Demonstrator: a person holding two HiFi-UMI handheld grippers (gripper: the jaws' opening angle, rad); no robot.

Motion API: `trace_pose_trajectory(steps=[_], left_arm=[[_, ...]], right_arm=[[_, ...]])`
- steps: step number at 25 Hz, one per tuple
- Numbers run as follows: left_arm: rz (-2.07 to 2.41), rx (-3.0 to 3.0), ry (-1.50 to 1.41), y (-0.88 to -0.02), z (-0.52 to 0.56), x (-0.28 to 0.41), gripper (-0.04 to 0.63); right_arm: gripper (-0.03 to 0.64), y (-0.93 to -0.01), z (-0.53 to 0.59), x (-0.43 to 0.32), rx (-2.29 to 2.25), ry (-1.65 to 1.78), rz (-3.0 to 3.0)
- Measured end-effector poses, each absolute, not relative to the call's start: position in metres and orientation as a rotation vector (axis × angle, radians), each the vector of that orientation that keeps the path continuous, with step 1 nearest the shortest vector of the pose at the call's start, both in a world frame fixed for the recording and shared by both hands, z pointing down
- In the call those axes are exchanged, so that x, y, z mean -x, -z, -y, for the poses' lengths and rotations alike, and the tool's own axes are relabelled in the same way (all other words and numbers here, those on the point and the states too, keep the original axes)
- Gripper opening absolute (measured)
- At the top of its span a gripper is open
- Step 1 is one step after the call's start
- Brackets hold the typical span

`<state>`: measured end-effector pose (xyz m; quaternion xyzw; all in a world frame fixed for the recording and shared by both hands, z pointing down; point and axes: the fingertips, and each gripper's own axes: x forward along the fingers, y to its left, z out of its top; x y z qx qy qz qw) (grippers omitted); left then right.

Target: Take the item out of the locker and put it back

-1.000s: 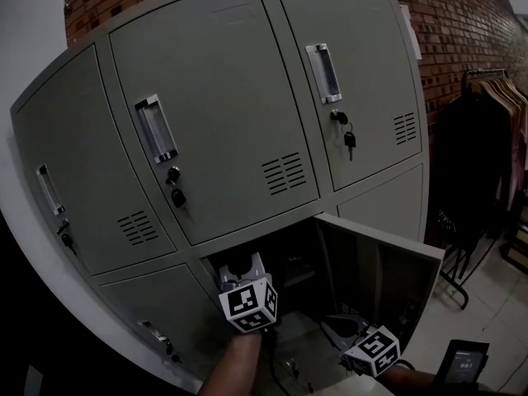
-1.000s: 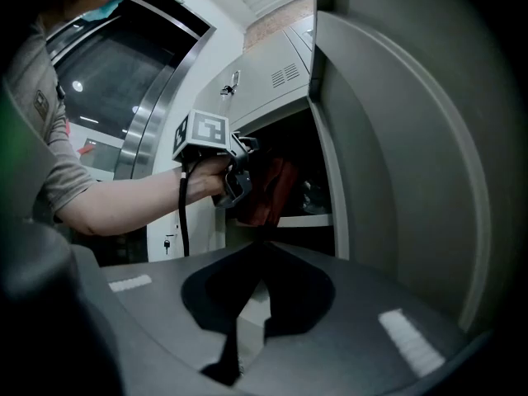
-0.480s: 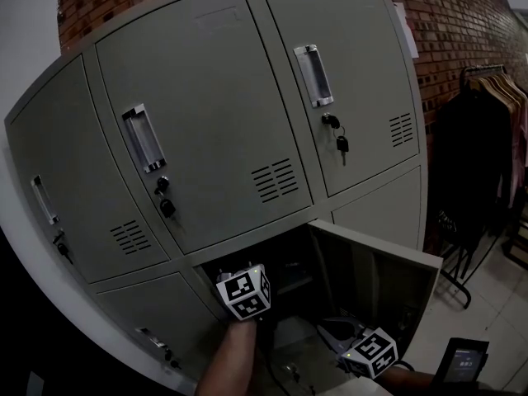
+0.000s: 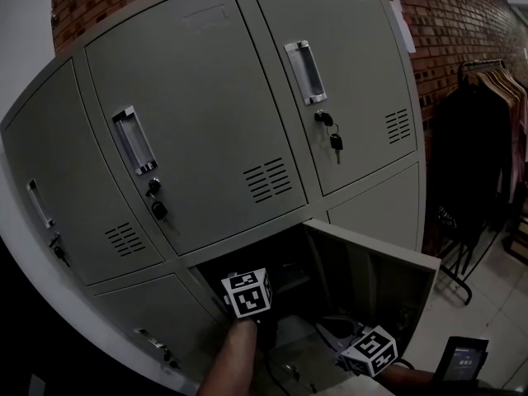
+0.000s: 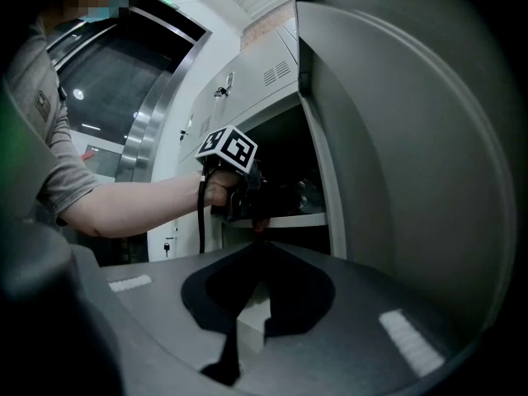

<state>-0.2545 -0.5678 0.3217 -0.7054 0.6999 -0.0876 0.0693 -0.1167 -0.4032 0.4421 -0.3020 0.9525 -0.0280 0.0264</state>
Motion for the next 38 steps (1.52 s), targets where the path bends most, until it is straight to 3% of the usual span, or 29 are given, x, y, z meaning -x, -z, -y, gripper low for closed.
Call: trace_pose_trajectory(steps=[15,21,26,31,33,38], left_arm=[[-2.17,2.167,0.406,-0.373,0.537,0.258,0.112],[-2.122,2.15,0.389,-0.377,0.521,0.248,0.25],[-2.059,2.081,0.321,-0.366,0.502,0.24,0.279],[-2.042,2.094,0.223,-0.365,0.479,0.24,0.213],[-2.047,2.082,0.18,-0.365,0.468,0.243,0.133],[-2.046,2.107,0.107,-0.368,0.442,0.248,0.009]], right_arm=[[-0.008,-0.443,0.395,0.121,0.91,0.108,-2.953],[-0.008,-0.438,0.39,0.119,0.91,0.104,-2.944],[-0.008,-0.436,0.388,0.118,0.915,0.099,-2.936],[-0.008,-0.436,0.387,0.119,0.923,0.106,-2.934],[-0.008,-0.435,0.388,0.12,0.929,0.103,-2.929],[-0.008,-0.433,0.389,0.127,0.943,0.088,-2.923]])
